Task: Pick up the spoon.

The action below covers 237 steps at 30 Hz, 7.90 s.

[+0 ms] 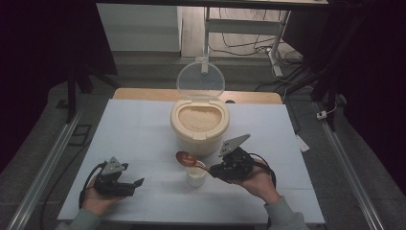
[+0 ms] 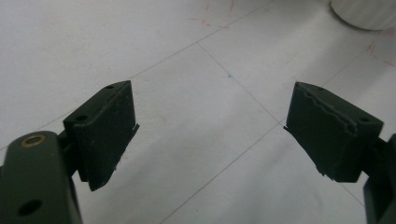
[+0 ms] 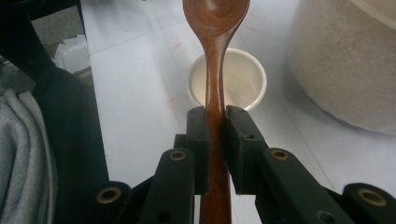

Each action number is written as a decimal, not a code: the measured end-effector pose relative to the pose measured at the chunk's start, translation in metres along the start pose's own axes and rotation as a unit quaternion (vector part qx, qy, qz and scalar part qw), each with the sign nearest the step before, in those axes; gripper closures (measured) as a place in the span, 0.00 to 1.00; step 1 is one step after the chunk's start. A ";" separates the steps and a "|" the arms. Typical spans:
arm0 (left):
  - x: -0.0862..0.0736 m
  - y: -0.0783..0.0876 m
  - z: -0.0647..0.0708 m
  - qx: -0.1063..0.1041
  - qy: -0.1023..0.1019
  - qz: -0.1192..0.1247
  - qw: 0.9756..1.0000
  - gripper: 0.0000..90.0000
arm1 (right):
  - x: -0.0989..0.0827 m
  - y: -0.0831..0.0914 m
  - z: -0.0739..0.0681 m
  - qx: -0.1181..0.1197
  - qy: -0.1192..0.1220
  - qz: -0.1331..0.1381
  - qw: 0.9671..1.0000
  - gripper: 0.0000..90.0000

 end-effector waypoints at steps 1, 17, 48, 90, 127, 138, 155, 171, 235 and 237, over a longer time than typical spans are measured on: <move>0.001 0.001 0.000 0.000 -0.002 0.002 1.000 0.17 | 0.000 -0.001 0.000 0.003 0.003 -0.003 1.000 0.88; 0.065 0.037 0.032 -0.042 -0.086 0.063 0.993 0.19 | 0.002 -0.005 -0.001 0.015 0.017 -0.005 1.000 0.88; 0.138 0.013 0.108 -0.120 -0.268 0.014 0.956 0.35 | 0.009 -0.018 -0.008 0.035 0.037 -0.012 0.999 0.88; 0.137 -0.021 0.137 -0.204 -0.378 -0.094 0.898 0.87 | 0.012 -0.023 -0.024 0.057 0.114 -0.047 0.991 0.83; 0.141 -0.007 0.119 -0.089 -0.252 0.069 0.961 0.88 | -0.021 0.013 -0.018 -0.142 -0.108 0.278 0.944 0.34; 0.140 -0.008 0.124 -0.091 -0.256 0.071 0.960 0.88 | -0.022 0.004 -0.016 -0.126 -0.132 0.292 0.939 0.45; 0.140 -0.005 0.127 -0.085 -0.269 0.076 0.956 0.88 | -0.019 0.005 -0.017 -0.068 -0.144 0.351 0.923 0.76; 0.140 -0.002 0.127 -0.076 -0.276 0.080 0.955 0.88 | -0.014 0.007 -0.023 -0.022 -0.107 0.385 0.916 0.91; 0.016 0.026 0.000 -0.024 -0.002 0.044 0.999 0.23 | -0.041 0.083 0.001 -0.083 -0.092 0.497 0.859 0.92; 0.016 0.025 0.001 -0.024 -0.001 0.041 0.999 0.23 | -0.041 0.084 0.001 -0.084 -0.092 0.498 0.858 0.92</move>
Point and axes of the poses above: each handheld gripper's, and its own axes: y roughly backward along the jaws, x roughly out of its top, z roughly to its right, the point moved 1 cm from there along -y, roughly forward along the jaws, and after that the axes turned 8 degrees about x, right-handed, at the moved point
